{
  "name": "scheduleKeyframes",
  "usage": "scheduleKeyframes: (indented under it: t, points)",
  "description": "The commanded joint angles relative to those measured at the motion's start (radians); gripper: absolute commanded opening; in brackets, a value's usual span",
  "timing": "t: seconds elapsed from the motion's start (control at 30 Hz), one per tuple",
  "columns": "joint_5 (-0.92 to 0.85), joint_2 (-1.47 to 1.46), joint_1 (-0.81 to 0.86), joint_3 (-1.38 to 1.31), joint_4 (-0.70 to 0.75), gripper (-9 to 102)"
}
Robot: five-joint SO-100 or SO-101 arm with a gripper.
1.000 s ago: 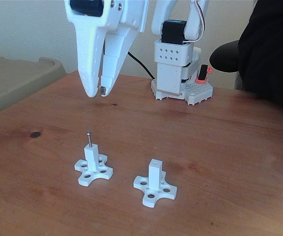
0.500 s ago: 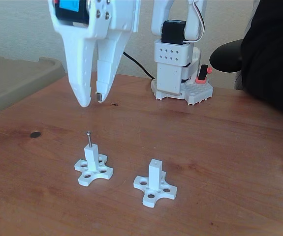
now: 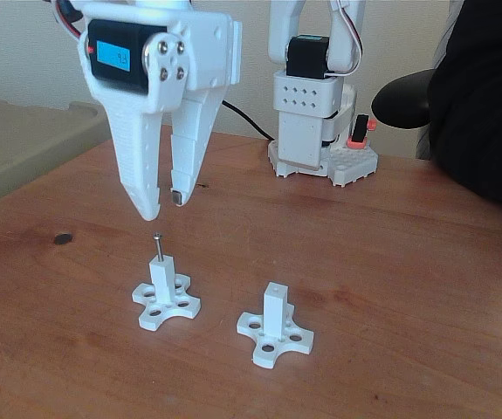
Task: Grab the screw and set it in the hole.
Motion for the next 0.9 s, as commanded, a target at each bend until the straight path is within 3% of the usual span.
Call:
scheduleKeyframes:
  t: [0.0,0.87]
  points:
    - [0.011,0.012,0.005,-0.095,-0.005,11]
    - [0.009,-0.049,0.02,-0.117,-0.038,11]
